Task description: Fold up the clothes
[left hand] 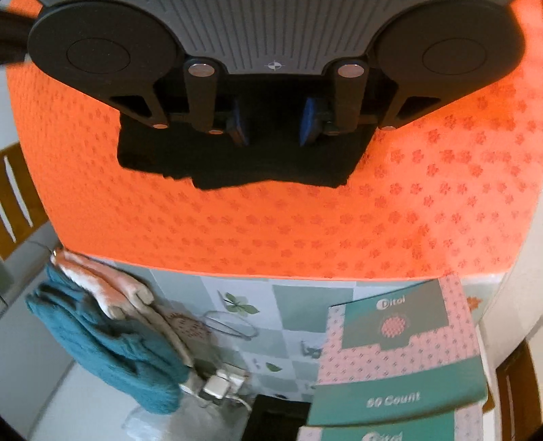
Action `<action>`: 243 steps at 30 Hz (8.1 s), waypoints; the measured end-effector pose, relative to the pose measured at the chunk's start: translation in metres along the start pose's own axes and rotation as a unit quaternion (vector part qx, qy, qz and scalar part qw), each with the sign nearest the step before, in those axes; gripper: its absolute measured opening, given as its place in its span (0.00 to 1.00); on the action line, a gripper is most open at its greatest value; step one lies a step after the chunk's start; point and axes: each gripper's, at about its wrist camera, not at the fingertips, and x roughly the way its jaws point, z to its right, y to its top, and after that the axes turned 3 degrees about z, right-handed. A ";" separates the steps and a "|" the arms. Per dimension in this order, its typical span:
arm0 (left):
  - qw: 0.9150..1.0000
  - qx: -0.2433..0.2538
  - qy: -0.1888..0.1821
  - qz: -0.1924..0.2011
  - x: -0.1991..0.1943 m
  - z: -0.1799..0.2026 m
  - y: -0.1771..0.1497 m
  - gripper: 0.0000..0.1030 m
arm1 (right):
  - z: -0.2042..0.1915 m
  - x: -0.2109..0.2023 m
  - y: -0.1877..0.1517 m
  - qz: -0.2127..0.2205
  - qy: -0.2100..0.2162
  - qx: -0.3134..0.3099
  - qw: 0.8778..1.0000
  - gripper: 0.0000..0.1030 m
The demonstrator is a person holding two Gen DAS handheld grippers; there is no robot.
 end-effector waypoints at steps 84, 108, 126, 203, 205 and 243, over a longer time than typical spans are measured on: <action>0.982 -0.178 -0.055 -0.013 -0.109 -0.054 -0.138 0.65 | 0.049 -0.025 -0.041 0.022 0.033 0.200 0.979 0.67; 0.866 -0.475 -0.156 -0.015 -0.080 -0.056 -0.142 0.95 | 0.061 0.023 -0.066 -0.021 0.103 0.499 0.860 0.54; 0.823 -0.548 -0.149 -0.013 -0.073 -0.076 -0.142 0.46 | 0.037 0.006 -0.048 -0.024 0.177 0.468 0.865 0.70; 0.965 -0.051 -0.253 -0.042 0.115 0.250 0.408 0.60 | 0.422 -0.105 0.190 0.502 -0.130 0.394 0.759 0.31; 0.968 -0.067 -0.234 -0.059 0.139 0.230 0.406 0.60 | 0.427 -0.077 0.195 0.479 -0.123 0.407 0.768 0.32; 0.986 0.040 -0.157 0.047 -0.028 0.222 0.230 0.94 | 0.294 -0.199 0.090 0.314 -0.154 0.288 0.891 0.69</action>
